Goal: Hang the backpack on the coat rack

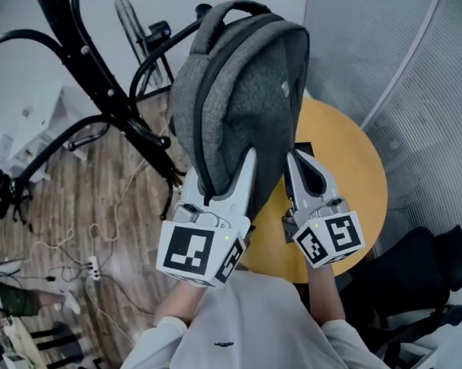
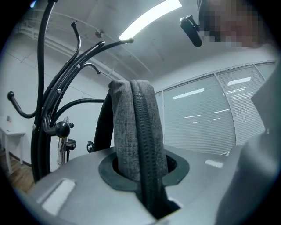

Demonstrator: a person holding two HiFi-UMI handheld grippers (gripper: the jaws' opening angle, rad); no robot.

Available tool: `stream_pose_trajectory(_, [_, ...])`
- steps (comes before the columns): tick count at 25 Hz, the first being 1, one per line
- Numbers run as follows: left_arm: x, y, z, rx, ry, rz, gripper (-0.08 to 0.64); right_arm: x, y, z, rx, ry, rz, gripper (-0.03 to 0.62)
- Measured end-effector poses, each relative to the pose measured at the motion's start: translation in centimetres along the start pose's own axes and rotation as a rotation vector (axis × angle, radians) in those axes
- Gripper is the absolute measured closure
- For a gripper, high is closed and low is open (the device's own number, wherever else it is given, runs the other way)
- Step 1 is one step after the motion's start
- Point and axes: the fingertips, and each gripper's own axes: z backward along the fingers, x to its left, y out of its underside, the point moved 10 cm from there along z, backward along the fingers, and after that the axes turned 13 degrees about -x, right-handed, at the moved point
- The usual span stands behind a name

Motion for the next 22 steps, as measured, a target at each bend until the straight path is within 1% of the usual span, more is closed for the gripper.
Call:
stream_pose_trajectory(8, [0.9, -0.1, -1.0, -0.010, -0.037, 0.006, 0.453, -0.2, 0.2, -1.5, 0.009, -0.006, -0.003, 0.591])
stream_pose_trajectory(13, [1.5, 0.6, -1.3, 0.009, -0.064, 0.010, 0.453, -0.1, 0.4, -2.0, 0.022, -0.019, 0.005, 0.591])
stream_pose_trajectory(19, [2.5, 0.9, -1.6, 0.021, -0.123, 0.056, 0.453, -0.3, 0.3, -1.9, 0.024, -0.013, -0.004, 0.591])
stream_pose_trajectory(22, [2.8, 1.2, -1.5, 0.026, -0.159, 0.062, 0.453, -0.4, 0.4, -1.8, 0.024, -0.007, -0.009, 0.591])
